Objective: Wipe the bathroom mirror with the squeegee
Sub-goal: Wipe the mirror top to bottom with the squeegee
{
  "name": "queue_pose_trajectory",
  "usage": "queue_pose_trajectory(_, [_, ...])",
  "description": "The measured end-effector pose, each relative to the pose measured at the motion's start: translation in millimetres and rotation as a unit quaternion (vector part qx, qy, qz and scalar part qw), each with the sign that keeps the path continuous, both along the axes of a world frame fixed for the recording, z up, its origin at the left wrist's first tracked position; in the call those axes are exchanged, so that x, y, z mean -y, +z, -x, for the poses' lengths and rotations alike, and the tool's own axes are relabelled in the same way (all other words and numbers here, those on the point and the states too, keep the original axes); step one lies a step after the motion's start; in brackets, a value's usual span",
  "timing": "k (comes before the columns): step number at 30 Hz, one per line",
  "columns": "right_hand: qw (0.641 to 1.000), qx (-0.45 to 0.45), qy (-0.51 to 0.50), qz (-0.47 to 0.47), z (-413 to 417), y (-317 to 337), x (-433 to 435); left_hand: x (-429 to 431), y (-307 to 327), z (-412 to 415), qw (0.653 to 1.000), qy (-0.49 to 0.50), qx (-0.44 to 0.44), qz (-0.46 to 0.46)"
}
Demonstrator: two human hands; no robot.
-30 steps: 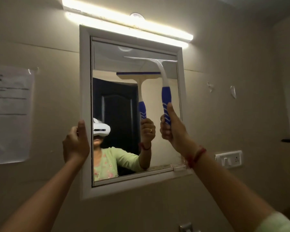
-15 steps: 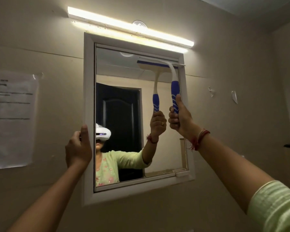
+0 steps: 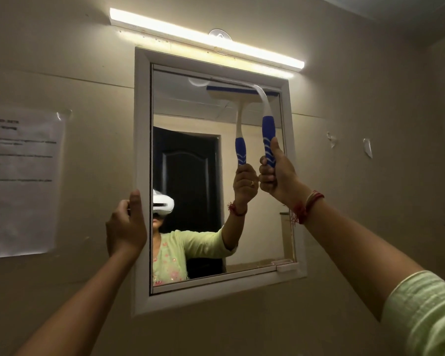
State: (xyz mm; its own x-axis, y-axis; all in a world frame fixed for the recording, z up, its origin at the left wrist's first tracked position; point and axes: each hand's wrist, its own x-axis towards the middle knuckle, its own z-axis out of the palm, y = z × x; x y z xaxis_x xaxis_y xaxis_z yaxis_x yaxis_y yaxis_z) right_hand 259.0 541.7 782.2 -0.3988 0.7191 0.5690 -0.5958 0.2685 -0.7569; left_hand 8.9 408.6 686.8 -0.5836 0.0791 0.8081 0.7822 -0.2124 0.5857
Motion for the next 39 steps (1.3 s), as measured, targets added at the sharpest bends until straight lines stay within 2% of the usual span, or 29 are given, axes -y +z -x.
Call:
queue_pose_trajectory(13, [1.0, -0.002, 0.008, -0.001, 1, -10, -2, -2, -1, 2, 1.0, -0.003, 0.003, -0.006])
queue_pose_trajectory(24, [0.994, -0.026, 0.109, 0.0, 9, -40, 3, -1, 1, 2, 1.0, 0.005, 0.006, 0.007])
queue_pose_trajectory(26, [0.989, 0.017, 0.148, -0.018, 9, -49, -3, -1, 0, 2, 1.0, 0.005, 0.008, 0.007])
queue_pose_trajectory(29, [0.98, 0.12, 0.149, -0.059, 8, -60, -15, -1, 0, 2, 1.0, 0.002, 0.005, 0.007])
queue_pose_trajectory(39, [0.981, 0.114, 0.156, -0.017, 8, -91, -26, -2, 0, 3, 1.0, 0.006, 0.011, 0.008])
